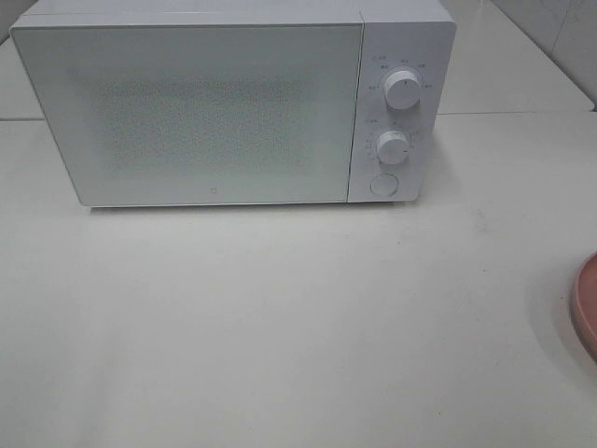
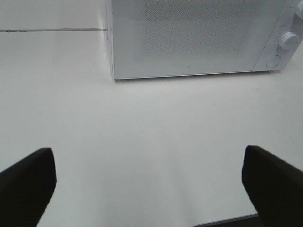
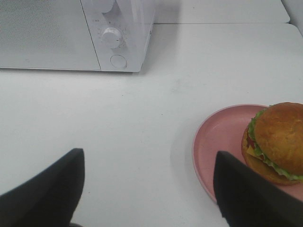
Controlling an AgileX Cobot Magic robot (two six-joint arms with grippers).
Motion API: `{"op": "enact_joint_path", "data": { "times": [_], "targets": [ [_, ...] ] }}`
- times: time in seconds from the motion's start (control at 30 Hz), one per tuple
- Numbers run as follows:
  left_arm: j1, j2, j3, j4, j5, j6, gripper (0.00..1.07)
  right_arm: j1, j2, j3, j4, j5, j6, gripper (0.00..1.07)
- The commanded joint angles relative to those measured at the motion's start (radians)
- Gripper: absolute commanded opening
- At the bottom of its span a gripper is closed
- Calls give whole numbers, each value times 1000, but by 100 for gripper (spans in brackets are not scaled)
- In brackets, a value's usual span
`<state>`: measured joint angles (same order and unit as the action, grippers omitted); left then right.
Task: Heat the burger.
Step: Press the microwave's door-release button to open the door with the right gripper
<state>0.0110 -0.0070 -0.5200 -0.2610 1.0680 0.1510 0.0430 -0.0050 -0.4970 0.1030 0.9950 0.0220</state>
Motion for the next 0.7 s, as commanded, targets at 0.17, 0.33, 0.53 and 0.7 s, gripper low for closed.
{"op": "enact_joint_path", "data": {
  "times": [0.17, 0.33, 0.53, 0.7],
  "targets": [
    [-4, -14, 2, 0, 4, -1, 100, -5, -26, 1, 2, -6, -11, 75],
    [-4, -14, 2, 0, 4, -1, 100, -5, -26, 1, 2, -6, -11, 75],
    [-4, -14, 2, 0, 4, -1, 100, -5, -26, 1, 2, -7, -11, 75],
    [-4, -14, 2, 0, 4, -1, 100, -5, -17, -18, 2, -13, -10, 75]
  ]
}}
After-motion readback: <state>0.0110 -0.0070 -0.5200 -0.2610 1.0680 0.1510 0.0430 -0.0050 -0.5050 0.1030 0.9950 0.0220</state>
